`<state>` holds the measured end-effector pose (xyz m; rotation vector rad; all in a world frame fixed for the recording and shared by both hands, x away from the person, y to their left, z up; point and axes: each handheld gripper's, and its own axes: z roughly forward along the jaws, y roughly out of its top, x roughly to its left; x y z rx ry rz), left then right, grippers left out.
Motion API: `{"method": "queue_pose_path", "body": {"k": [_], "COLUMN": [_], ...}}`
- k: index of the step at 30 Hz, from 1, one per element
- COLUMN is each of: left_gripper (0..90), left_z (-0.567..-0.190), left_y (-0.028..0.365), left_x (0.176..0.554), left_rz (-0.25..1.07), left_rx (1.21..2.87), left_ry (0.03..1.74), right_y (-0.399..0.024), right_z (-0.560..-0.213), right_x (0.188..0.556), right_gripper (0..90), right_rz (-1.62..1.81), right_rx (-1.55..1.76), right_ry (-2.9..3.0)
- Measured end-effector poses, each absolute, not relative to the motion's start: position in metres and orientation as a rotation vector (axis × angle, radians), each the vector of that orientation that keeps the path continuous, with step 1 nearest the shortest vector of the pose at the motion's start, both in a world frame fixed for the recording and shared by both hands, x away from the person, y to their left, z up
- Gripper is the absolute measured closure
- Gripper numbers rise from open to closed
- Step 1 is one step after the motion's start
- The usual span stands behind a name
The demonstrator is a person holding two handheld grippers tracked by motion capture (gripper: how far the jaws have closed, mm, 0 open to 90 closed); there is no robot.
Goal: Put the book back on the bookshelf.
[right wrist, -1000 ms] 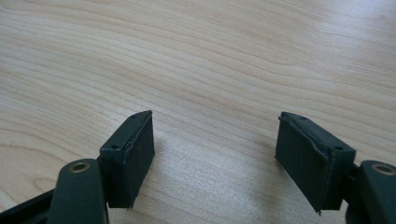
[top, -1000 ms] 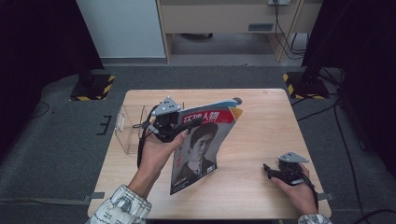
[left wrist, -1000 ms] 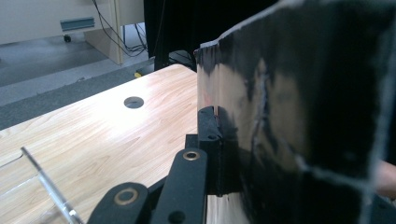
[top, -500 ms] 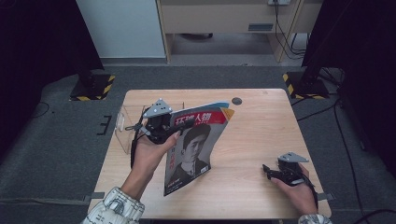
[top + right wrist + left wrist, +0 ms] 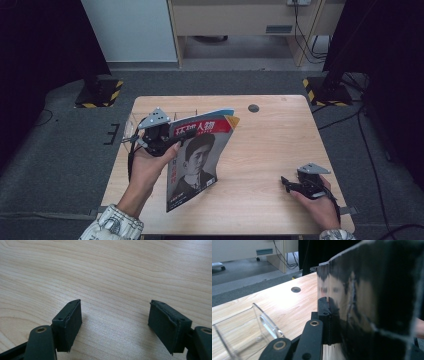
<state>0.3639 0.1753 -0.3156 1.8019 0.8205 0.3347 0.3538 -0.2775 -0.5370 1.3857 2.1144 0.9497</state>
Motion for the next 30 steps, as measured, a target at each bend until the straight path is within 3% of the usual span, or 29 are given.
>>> {"method": "queue_pose_path", "body": {"k": [30], "left_gripper": [86.4], "left_z": [-0.324], "left_y": [0.255], "left_x": [0.336], "left_rz": [0.378], "left_rx": [1.749], "left_ry": [0.862], "right_y": [-0.278], "right_z": [-0.537], "right_x": [0.354], "right_gripper": [26.8], "right_rz": [0.949], "right_rx": [1.387], "right_ry": [2.114]}}
